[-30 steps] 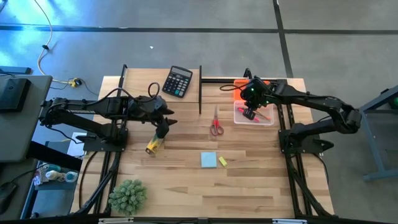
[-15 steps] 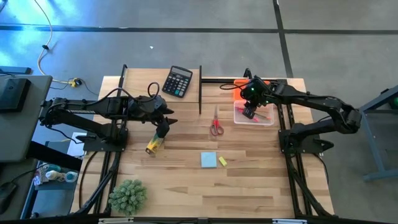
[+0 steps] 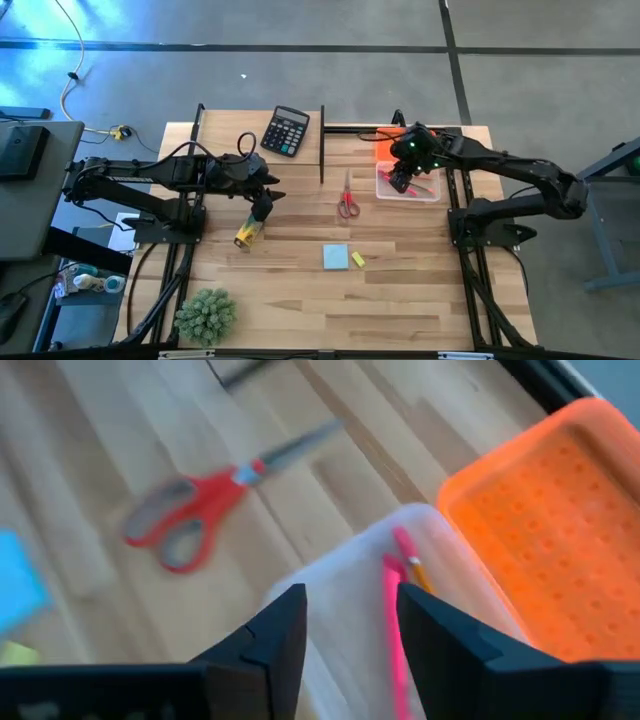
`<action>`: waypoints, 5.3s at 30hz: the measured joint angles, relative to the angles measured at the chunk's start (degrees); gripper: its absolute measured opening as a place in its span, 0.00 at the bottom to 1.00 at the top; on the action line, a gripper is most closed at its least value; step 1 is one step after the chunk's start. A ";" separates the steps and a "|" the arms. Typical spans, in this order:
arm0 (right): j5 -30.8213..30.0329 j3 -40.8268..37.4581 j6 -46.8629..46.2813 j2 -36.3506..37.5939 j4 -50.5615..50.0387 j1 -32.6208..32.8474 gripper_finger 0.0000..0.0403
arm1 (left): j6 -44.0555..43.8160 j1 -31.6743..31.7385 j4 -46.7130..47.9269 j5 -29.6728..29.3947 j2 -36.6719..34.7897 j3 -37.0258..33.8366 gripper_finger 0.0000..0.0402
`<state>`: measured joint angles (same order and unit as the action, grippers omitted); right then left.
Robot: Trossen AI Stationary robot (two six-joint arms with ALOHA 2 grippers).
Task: Pack school essentials
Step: Put the blue sticky notes into the orange supply box
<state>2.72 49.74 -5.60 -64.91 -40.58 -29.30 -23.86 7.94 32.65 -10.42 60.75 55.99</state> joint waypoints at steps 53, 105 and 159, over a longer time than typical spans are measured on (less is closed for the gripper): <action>-23.16 0.04 -17.45 10.72 18.60 33.64 0.33 | 14.21 -9.64 -13.58 2.87 21.82 4.51 0.72; -23.14 0.00 -17.44 10.70 17.70 33.62 0.33 | 12.03 -14.43 -20.33 2.00 46.34 12.72 0.99; -23.14 0.00 -17.48 10.71 17.26 33.63 0.33 | 12.06 -14.56 -29.34 3.78 57.46 12.84 1.00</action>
<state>-20.43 49.74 -23.08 -54.20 -23.31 4.32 -11.81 -6.61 3.30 -6.64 118.21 68.83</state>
